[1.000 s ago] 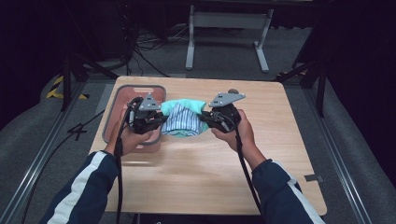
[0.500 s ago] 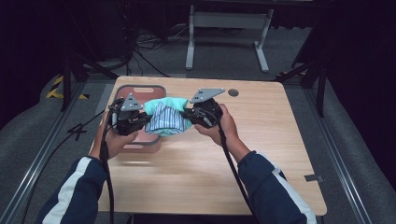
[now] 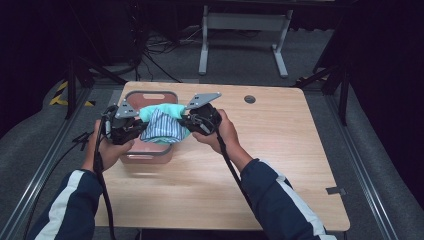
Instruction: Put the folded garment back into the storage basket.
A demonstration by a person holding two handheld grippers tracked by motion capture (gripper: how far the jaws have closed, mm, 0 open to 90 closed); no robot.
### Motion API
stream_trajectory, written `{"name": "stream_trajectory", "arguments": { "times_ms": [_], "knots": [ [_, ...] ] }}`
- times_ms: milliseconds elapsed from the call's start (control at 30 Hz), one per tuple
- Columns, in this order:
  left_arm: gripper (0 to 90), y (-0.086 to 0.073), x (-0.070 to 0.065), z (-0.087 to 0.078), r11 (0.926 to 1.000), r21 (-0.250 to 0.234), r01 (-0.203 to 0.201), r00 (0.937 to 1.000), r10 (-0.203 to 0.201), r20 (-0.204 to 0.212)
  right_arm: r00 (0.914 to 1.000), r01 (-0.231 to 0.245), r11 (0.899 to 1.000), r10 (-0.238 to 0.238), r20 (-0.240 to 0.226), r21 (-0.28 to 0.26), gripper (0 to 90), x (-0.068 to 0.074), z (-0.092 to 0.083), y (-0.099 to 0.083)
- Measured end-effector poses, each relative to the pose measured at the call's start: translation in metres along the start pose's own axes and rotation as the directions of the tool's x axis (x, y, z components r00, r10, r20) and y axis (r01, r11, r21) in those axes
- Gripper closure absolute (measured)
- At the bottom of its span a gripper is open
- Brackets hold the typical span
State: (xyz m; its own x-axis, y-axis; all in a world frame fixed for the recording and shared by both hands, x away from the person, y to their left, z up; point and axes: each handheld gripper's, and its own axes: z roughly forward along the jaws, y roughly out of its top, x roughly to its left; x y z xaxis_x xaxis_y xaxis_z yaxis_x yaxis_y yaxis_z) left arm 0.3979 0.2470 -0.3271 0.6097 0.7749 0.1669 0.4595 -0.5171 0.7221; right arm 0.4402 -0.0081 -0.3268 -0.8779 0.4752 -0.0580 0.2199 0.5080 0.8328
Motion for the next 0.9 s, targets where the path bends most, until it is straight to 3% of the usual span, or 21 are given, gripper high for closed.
{"name": "stream_trajectory", "arguments": {
  "times_ms": [300, 333, 567, 900],
  "knots": [
    [82.0, -0.012, 0.013, -0.004, 0.9993, 0.031, 0.018, 0.9992, -0.017, -0.035, 0.9999, 0.003, 1.000, -0.003, -0.015, 0.012, 84.7, 0.009, 0.026, 0.009],
    [82.0, -0.014, 0.016, -0.003, 0.9986, 0.052, 0.011, 0.9986, -0.008, -0.053, 0.9998, 0.005, 1.000, -0.005, -0.020, 0.015, 84.7, 0.011, 0.030, 0.010],
    [82.0, -0.023, 0.024, -0.003, 0.9981, 0.059, 0.018, 0.9962, -0.013, -0.086, 0.9994, 0.007, 1.000, -0.006, -0.034, 0.028, 84.6, 0.017, 0.049, 0.013],
    [82.0, -0.036, 0.033, 0.008, 0.9944, 0.098, 0.040, 0.9958, -0.031, -0.086, 0.9989, 0.008, 0.998, -0.005, -0.047, 0.064, 84.6, 0.020, 0.075, 0.008]
  ]
}}
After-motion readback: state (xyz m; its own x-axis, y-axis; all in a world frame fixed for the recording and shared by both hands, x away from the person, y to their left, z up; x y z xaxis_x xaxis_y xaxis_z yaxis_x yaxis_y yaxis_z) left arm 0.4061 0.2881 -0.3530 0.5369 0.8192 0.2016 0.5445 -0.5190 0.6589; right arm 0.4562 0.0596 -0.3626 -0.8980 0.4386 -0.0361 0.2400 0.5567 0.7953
